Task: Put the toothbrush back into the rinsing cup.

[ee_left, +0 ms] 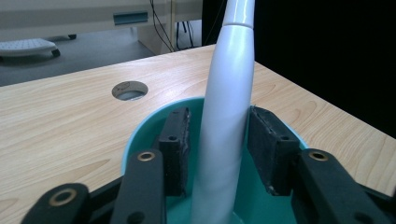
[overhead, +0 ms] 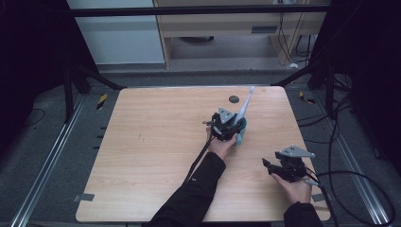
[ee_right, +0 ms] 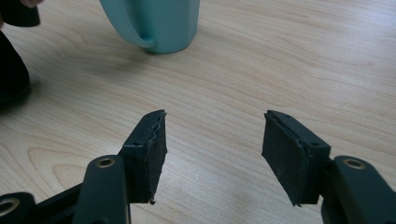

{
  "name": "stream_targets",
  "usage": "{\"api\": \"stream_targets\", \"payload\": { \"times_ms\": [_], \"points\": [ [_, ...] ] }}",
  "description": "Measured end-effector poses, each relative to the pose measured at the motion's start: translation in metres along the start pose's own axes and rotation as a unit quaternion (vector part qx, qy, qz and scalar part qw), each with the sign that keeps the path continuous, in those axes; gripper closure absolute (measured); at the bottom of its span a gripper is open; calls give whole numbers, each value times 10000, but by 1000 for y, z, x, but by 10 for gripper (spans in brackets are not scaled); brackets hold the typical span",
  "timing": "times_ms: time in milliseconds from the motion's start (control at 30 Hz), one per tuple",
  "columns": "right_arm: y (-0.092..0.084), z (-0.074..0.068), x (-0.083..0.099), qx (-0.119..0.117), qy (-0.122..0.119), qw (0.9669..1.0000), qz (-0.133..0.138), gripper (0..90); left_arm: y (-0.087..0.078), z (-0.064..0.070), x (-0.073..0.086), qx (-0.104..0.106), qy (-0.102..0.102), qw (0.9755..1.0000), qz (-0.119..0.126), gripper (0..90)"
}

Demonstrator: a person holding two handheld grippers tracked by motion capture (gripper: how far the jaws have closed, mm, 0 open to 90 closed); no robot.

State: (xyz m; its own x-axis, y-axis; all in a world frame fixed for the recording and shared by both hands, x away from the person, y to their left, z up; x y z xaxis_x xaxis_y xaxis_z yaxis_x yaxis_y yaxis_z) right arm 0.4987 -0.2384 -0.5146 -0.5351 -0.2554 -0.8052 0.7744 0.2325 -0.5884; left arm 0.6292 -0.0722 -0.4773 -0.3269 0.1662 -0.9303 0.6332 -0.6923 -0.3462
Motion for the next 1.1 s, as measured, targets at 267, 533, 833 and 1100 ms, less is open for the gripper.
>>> {"api": "stream_targets", "payload": {
  "times_ms": [267,533,833,1100],
  "points": [
    [-1,2,-1,69,3,10000,42,372,-39,0,-17,190,328,9993,59,468],
    [0,4,-2,217,27,9997,108,275,-86,-14,-10,462,758,9952,-404,385],
    [2,6,0,266,196,9994,102,210,-153,-68,5,241,547,9959,-681,354],
    [2,9,1,294,230,9993,60,206,-206,-105,48,-106,452,9935,-1037,334]
  ]
}}
Point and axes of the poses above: each handheld gripper's, and its own axes: y roughly forward along the jaws, x roughly out of its underside, z roughly to its right, the point moved 7 cm from there along y, roughly forward along the jaws, and after that the axes turned 7 degrees about x, right-handed, at the moved point
